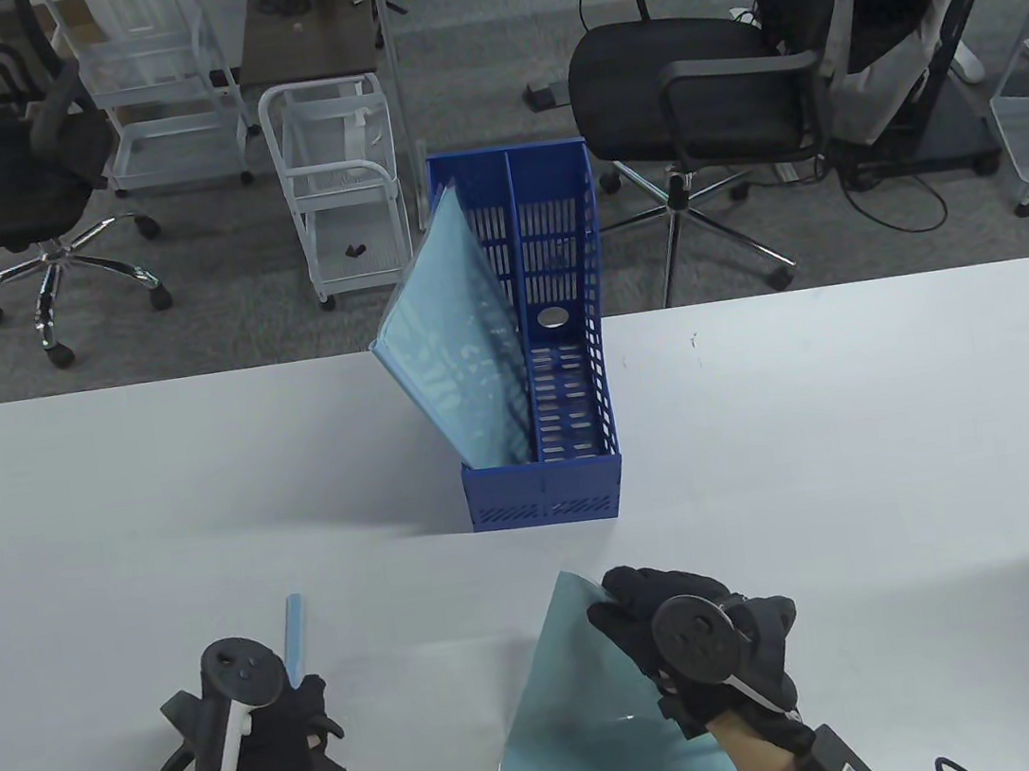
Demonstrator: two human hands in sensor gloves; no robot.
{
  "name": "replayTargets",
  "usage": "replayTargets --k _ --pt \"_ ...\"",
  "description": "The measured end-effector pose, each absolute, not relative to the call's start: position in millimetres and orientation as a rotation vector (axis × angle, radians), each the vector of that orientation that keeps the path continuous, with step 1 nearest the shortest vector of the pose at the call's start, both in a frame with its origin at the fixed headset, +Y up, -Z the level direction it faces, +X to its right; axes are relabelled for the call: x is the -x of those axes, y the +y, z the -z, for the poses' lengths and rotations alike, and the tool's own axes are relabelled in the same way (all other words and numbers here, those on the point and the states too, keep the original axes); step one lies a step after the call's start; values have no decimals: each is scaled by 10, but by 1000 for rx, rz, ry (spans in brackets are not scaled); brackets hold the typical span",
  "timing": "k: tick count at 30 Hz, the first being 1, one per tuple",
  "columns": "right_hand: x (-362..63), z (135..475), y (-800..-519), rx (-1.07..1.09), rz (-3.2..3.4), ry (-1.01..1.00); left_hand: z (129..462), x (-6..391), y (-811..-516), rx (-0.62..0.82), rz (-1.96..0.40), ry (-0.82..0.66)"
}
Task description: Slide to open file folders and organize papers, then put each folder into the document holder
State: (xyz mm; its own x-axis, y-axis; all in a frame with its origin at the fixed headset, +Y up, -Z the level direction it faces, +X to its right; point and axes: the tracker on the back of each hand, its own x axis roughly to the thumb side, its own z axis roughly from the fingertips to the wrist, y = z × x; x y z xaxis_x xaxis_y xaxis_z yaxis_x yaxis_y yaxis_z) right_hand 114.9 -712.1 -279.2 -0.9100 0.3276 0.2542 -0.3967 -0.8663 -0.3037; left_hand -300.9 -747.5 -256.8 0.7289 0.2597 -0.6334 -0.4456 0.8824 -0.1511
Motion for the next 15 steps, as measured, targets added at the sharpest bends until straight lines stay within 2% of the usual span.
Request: replayTargets --k 3,9,15 --pt "-1154 2786 -7119 -281 -2703 -500 2616 3004 -7571 407 -337 671" --pt "-1140 2782 -7127 -296 -2715 -503 2758 2781 -7598 344 -129 637" --pt "-1109 2782 -7146 -315 -2729 -498 2827 2691 -7643 312 -45 650"
